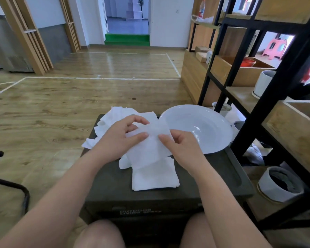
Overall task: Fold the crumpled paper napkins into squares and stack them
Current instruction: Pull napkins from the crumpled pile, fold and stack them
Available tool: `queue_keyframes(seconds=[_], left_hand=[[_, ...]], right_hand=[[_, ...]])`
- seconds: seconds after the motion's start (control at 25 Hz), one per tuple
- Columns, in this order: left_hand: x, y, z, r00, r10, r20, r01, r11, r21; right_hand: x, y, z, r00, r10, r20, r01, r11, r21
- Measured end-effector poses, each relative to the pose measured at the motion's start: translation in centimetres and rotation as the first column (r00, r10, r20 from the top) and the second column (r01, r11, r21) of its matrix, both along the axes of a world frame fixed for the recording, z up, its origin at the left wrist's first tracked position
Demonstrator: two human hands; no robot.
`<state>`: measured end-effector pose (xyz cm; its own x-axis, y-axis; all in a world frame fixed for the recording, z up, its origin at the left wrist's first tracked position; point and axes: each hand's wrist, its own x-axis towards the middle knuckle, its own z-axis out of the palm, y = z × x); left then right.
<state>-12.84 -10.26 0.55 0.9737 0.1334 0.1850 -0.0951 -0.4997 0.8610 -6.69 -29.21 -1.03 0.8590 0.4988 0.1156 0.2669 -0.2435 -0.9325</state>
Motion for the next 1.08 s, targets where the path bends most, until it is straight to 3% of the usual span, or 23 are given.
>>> queue_keyframes(seconds=[0.12,0.24,0.44,0.64,0.8,0.88,0.96,1.08], left_hand=[[-1.1,-1.1,-3.8,0.969,0.22,-0.117,-0.241,0.944,-0.225],[-1.6,-1.9,-7.0,0.906,0.21,-0.368,-0.313,0.917,-0.248],[-2.3,-2.9,-8.9,0.865,0.438,-0.245,-0.448,0.894,0.019],[-3.0,-3.6,-9.2,0.831,0.516,-0.208,-0.502,0.857,0.118],[-3.1,-4.1,-9.4,0.793,0.591,-0.146,-0.561,0.803,0.201],[-3.0,-4.0,-9.5,0.822,0.568,-0.047,-0.546,0.808,0.22],[-2.5,-3.8,-9.6,0.908,0.419,0.023,-0.411,0.876,0.251],[-1.9,-3.3,-9.8,0.983,0.161,-0.092,-0.134,0.961,0.242]], right_hand=[[-1.1,0.5,-1.9,0.992,-0.103,-0.07,0.102,0.995,-0.006],[-1.3,0.3,-3.5,0.964,-0.244,-0.102,0.236,0.968,-0.087],[-1.9,-0.6,-5.4,0.956,-0.278,0.094,0.293,0.875,-0.385],[-1.8,-1.5,-6.6,0.949,-0.234,0.21,0.31,0.806,-0.504],[-1.8,-1.4,-6.8,0.943,-0.27,0.196,0.334,0.768,-0.547],[-1.7,-1.1,-6.4,0.939,-0.225,0.259,0.327,0.818,-0.473],[-1.5,-0.4,-6.2,0.928,-0.081,0.363,0.234,0.885,-0.402],[-1.0,0.7,-7.0,0.936,0.027,0.352,0.137,0.89,-0.434]])
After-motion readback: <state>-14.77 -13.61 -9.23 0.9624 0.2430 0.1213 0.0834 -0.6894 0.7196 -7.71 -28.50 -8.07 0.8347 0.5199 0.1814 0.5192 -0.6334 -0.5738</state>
